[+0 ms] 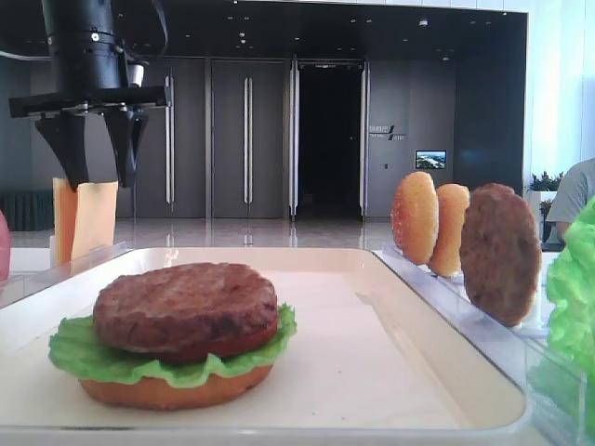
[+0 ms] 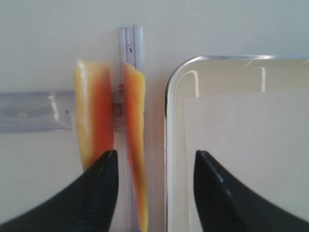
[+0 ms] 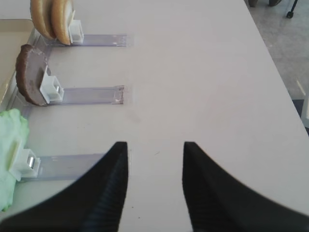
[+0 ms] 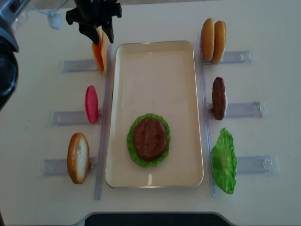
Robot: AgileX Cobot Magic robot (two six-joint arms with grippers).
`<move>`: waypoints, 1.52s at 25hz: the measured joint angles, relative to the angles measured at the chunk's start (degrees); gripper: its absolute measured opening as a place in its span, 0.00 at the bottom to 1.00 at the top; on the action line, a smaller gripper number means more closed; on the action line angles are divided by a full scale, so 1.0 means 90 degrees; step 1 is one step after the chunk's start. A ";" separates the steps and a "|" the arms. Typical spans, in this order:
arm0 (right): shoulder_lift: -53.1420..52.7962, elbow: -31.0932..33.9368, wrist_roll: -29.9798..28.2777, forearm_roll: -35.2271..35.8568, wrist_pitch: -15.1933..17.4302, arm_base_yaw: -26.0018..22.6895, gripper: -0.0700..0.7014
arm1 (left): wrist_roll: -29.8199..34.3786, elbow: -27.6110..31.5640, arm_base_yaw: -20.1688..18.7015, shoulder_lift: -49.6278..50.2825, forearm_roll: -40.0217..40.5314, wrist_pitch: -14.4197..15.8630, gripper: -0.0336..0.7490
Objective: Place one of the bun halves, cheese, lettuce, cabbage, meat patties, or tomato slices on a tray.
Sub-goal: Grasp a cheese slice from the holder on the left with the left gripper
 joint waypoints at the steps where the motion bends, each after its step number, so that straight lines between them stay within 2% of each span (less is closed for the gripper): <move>1: 0.0000 0.0000 0.0000 0.0000 0.0000 0.0000 0.47 | 0.0000 0.0000 0.0000 0.0036 0.0000 -0.0007 0.54; 21: 0.0000 0.0000 0.0000 0.0000 0.0000 0.0000 0.47 | 0.0000 0.0000 0.0000 0.0460 0.0074 -0.0069 0.53; 24: 0.0000 0.0000 0.0000 0.0000 0.0000 0.0000 0.47 | 0.0000 0.0000 0.0000 0.0460 0.0079 -0.0069 0.44; 30: 0.0000 0.0000 0.0000 0.0000 0.0000 0.0000 0.47 | 0.0037 0.0000 0.0000 0.0465 0.0152 0.0033 0.10; 38: 0.0000 0.0000 0.0000 0.0000 0.0000 0.0000 0.47 | 0.0196 -0.0090 0.0006 0.0465 0.0136 0.0088 0.08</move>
